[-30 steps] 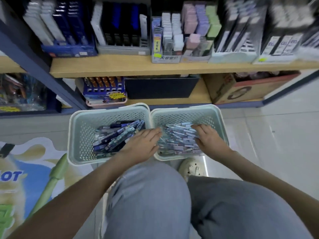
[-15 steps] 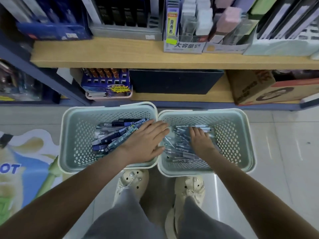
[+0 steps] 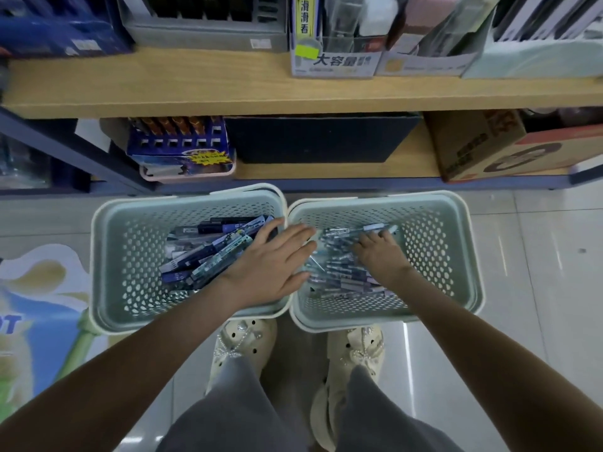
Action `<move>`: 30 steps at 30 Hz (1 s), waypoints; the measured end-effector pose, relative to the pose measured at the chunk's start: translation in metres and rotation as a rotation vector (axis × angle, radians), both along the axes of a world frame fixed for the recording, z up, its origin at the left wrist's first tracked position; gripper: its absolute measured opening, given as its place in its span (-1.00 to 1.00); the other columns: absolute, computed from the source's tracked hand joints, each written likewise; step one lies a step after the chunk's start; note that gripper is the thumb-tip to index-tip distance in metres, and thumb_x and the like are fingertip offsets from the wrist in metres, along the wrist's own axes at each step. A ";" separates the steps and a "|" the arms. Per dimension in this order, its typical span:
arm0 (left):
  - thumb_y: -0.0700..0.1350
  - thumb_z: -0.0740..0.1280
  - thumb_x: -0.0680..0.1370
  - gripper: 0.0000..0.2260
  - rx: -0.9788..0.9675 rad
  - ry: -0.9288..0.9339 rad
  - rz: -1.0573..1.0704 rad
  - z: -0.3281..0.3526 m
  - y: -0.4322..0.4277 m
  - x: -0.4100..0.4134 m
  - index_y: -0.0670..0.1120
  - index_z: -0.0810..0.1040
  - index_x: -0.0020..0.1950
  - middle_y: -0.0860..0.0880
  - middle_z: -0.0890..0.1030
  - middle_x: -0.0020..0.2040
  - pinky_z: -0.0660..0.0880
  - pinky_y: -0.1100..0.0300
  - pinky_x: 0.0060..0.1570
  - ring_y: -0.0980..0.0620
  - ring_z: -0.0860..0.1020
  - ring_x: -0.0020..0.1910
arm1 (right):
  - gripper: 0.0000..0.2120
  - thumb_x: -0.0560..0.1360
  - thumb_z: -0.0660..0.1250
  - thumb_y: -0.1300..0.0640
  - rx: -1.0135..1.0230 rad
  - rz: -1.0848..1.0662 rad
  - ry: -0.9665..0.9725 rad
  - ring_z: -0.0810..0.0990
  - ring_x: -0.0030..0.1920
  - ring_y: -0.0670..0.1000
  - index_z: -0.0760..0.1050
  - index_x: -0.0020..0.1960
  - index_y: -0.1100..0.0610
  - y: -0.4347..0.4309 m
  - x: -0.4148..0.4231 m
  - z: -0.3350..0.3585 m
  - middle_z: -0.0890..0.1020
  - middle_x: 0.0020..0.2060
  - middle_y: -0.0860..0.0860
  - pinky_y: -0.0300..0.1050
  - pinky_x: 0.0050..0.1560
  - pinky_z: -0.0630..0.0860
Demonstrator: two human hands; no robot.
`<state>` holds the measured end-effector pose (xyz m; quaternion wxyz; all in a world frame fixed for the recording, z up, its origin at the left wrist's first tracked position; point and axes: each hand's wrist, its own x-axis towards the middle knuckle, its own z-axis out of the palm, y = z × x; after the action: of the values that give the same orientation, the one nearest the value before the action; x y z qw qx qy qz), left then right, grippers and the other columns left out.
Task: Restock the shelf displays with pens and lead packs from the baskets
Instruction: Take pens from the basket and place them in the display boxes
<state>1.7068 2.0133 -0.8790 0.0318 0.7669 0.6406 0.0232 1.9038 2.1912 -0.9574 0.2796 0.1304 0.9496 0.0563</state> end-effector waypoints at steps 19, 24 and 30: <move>0.09 0.19 0.63 -0.74 -0.548 -1.406 0.508 0.155 0.061 0.034 0.05 0.49 0.25 -0.06 0.67 0.04 0.51 0.05 0.12 -0.02 0.61 0.04 | -0.79 0.57 0.27 0.07 -1.444 -1.167 0.897 0.60 -0.13 0.12 0.57 -0.09 0.19 -0.021 -0.043 0.253 0.66 -0.24 0.08 -0.01 -0.07 0.52; -0.15 0.10 0.68 -0.83 -0.532 -1.437 0.481 0.231 0.039 0.024 -0.18 0.43 0.16 -0.09 0.63 -0.15 0.54 0.29 -0.24 0.11 0.61 -0.29 | -0.80 0.57 0.28 0.05 -1.373 -1.078 0.942 0.58 -0.24 0.02 0.57 -0.09 0.17 -0.043 -0.055 0.318 0.66 -0.32 0.01 -0.12 -0.10 0.48; -0.22 0.13 0.66 -0.84 -0.427 -1.576 0.462 0.315 0.000 0.000 -0.17 0.49 0.00 -0.05 0.59 -0.28 0.52 0.24 -0.27 0.08 0.53 -0.37 | -0.69 0.54 0.29 -0.07 -1.293 -0.896 1.023 0.57 -0.13 0.01 0.57 -0.01 0.18 -0.074 -0.081 0.398 0.64 -0.23 0.03 -0.05 0.13 0.40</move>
<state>1.7072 2.0137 -0.5637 0.6074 0.3541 0.5624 0.4352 1.8231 2.1169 -0.5596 -0.1580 0.3121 0.6653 -0.6596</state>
